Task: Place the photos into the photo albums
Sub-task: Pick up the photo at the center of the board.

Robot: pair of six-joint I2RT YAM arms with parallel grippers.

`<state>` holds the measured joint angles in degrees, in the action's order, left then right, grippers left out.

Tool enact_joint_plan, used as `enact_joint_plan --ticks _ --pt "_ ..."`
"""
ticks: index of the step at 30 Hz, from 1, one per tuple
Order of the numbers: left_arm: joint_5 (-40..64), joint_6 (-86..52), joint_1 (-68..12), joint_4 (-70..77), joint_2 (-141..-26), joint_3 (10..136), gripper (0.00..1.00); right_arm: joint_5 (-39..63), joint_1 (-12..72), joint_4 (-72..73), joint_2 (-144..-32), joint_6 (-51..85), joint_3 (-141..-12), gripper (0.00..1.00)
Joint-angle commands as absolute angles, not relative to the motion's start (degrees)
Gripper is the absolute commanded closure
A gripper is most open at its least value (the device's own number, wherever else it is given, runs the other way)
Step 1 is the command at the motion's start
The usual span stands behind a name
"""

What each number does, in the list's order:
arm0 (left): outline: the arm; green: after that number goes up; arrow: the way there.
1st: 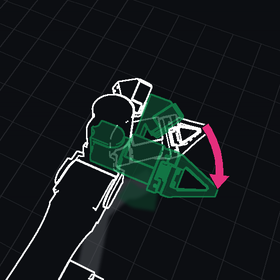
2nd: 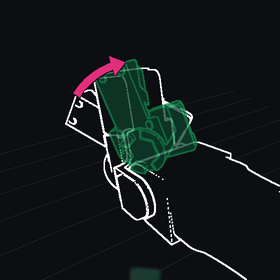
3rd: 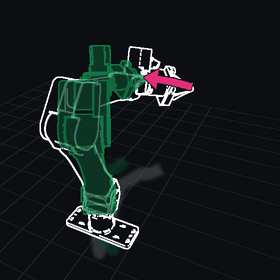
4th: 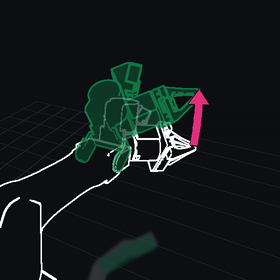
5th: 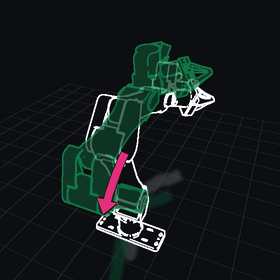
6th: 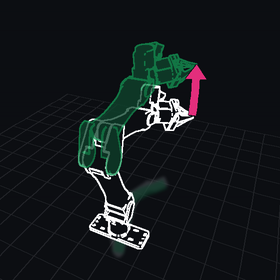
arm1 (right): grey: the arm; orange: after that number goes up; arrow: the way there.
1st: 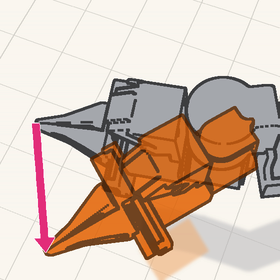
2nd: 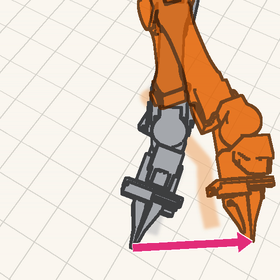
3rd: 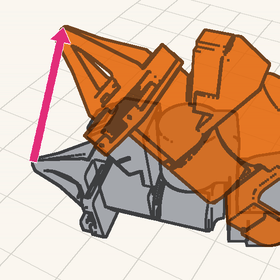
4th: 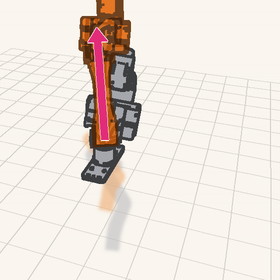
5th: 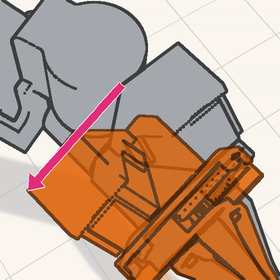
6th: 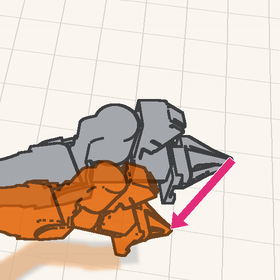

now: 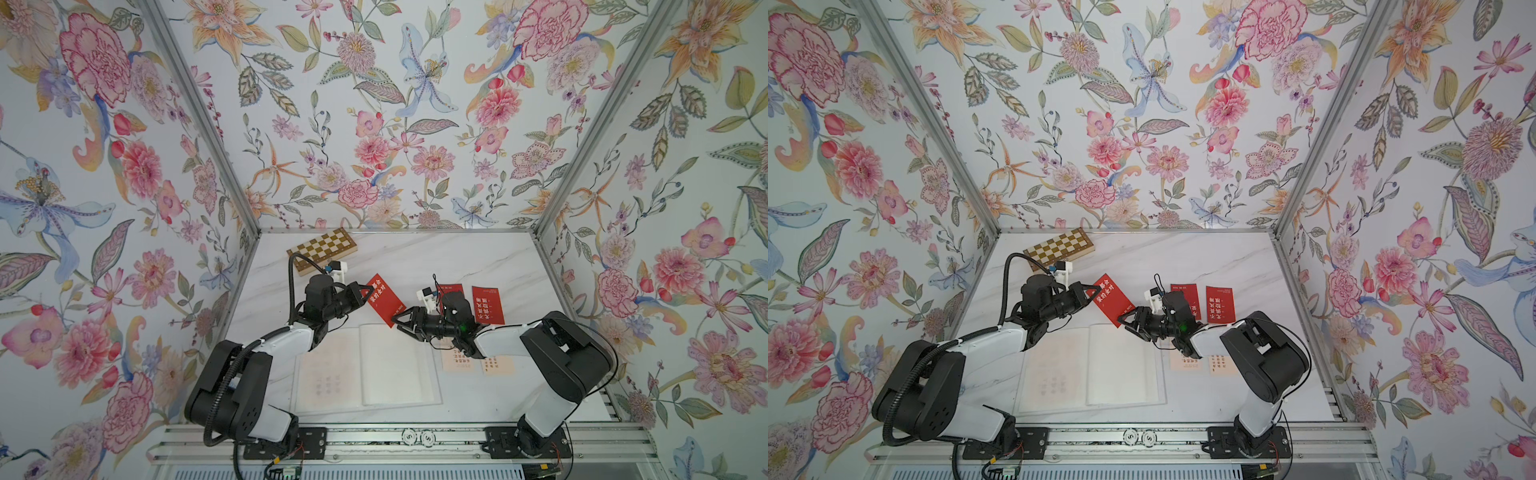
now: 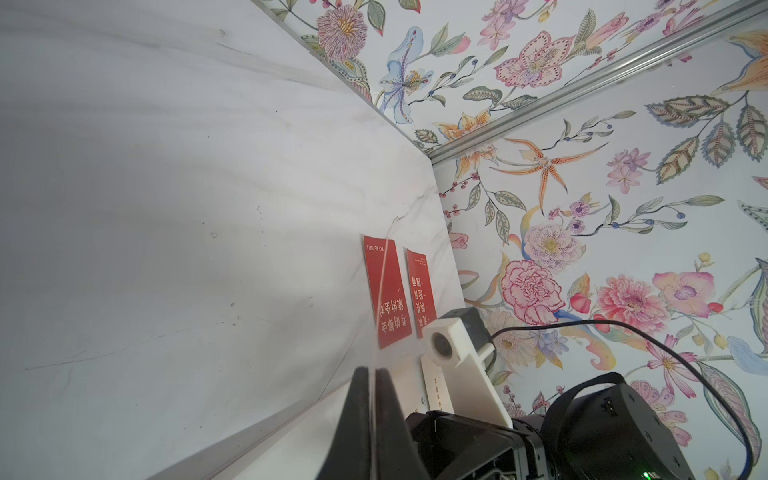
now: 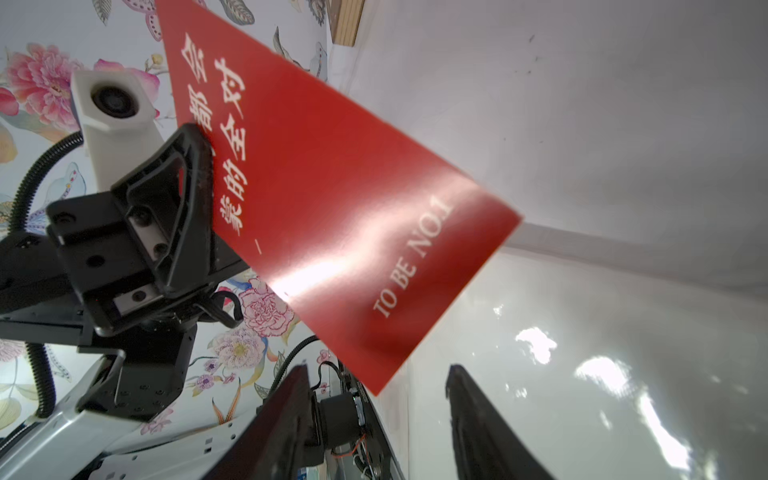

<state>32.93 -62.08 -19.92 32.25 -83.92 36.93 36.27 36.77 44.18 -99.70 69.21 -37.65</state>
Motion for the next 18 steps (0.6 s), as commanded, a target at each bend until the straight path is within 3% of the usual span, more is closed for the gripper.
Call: enact_joint_plan --ticks 1,7,11,18 --pt "31.43 -63.86 -19.7 35.6 -81.93 36.03 1.0 33.72 36.73 50.81 -101.09 72.63 -39.11 0.46" --pt "31.49 -64.69 -19.77 36.99 -81.73 34.85 1.0 33.82 36.73 58.62 -105.82 76.63 -40.19 0.55" --pt "31.29 -64.62 -19.69 37.07 -81.83 34.5 1.0 33.6 36.73 65.64 -108.93 80.76 -41.11 0.75" --pt "30.61 -62.36 -19.62 33.02 -80.9 34.37 1.0 33.13 36.73 62.6 -107.04 79.0 -42.59 0.91"
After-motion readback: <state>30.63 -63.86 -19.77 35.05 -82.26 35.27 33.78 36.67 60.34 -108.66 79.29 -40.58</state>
